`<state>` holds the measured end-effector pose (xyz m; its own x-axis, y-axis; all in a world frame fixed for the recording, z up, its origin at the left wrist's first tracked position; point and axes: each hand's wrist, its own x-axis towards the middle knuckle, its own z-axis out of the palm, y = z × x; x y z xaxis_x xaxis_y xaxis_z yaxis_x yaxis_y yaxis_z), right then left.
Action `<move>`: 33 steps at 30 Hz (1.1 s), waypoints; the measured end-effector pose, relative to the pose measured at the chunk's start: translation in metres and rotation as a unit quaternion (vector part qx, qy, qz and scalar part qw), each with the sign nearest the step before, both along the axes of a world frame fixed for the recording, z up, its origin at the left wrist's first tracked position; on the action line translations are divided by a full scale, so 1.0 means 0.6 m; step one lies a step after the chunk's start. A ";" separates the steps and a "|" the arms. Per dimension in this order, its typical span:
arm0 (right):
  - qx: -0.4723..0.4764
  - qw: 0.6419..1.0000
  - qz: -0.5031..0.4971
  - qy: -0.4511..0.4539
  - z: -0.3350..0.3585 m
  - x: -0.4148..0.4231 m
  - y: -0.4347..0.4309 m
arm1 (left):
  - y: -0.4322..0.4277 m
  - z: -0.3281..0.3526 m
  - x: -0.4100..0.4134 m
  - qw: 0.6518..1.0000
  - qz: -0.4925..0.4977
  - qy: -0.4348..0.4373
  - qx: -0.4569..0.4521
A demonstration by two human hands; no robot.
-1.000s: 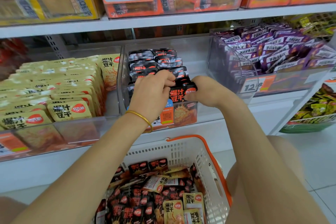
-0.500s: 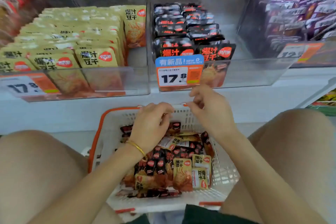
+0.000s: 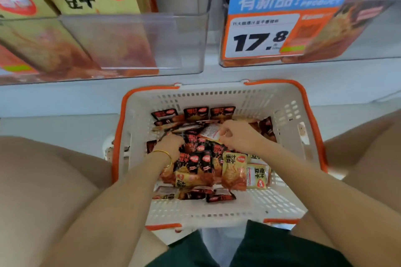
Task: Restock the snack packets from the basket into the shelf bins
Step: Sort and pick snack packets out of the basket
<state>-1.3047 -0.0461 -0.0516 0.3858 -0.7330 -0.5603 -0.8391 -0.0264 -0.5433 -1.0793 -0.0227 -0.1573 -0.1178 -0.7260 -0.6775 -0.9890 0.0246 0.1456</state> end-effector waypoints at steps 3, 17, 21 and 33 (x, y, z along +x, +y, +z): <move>0.025 1.000 -0.008 0.018 -0.017 -0.004 -0.005 | 0.017 -0.028 -0.015 0.996 -0.080 -0.031 0.022; 0.051 0.995 -0.076 -0.025 0.010 -0.026 0.000 | 0.040 -0.012 -0.029 0.991 -0.103 -0.089 -0.016; 0.052 0.995 -0.082 -0.031 0.015 -0.032 0.010 | 0.050 -0.013 -0.038 0.976 -0.187 -0.098 0.047; 0.062 0.994 -0.084 -0.034 0.042 -0.053 0.016 | 0.033 0.028 -0.053 0.979 -0.166 -0.083 0.079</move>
<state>-1.3363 -0.0364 -0.0264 0.3043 -0.7165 -0.6278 -0.7877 0.1813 -0.5887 -1.1112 -0.0028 -0.1406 -0.2074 -0.5504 -0.8087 -0.9409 0.3385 0.0110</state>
